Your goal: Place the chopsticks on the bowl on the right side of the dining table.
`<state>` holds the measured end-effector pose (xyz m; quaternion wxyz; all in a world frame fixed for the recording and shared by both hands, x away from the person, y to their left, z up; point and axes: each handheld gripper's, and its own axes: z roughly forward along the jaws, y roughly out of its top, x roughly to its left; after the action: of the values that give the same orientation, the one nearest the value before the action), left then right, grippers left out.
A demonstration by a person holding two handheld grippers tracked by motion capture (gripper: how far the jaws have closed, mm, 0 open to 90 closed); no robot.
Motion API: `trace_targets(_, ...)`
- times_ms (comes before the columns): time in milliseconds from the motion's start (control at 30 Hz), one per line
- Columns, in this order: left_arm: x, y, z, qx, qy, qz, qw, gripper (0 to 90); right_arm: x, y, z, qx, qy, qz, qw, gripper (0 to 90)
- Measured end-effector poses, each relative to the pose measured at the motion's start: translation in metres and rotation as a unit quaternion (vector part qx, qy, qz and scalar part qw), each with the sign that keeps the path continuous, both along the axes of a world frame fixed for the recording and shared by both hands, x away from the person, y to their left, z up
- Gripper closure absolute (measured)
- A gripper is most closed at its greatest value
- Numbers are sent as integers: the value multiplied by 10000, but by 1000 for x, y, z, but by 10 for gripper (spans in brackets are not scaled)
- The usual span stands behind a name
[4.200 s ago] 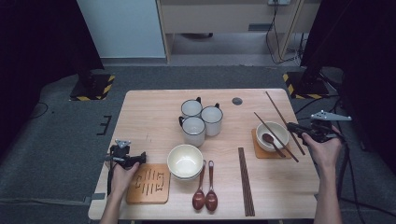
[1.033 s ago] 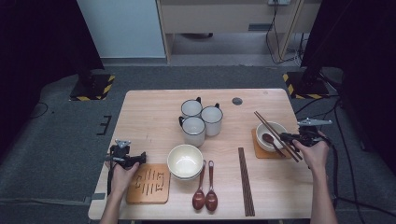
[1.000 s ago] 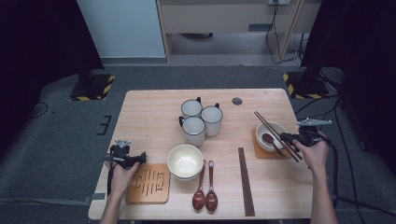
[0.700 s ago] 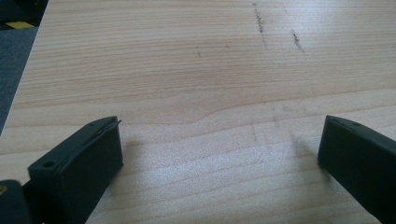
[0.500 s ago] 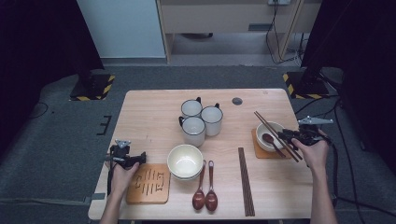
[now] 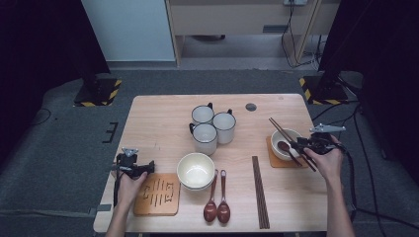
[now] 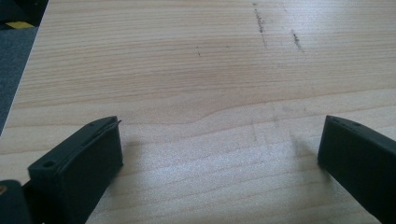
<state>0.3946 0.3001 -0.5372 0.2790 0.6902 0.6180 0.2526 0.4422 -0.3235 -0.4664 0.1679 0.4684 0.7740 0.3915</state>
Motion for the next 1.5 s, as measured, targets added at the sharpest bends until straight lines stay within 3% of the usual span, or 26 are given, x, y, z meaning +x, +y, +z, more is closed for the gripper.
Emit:
trace_targets(600, 0, 0, 0, -1, -1, 1, 10000, 0, -2, -1, -2, -100, 24, 120, 9999, 766)
trace_targets(1500, 0, 0, 0, -1, 0, 0, 10000, 0, -7, -4, -2, -100, 62, 490, 9987, 750)
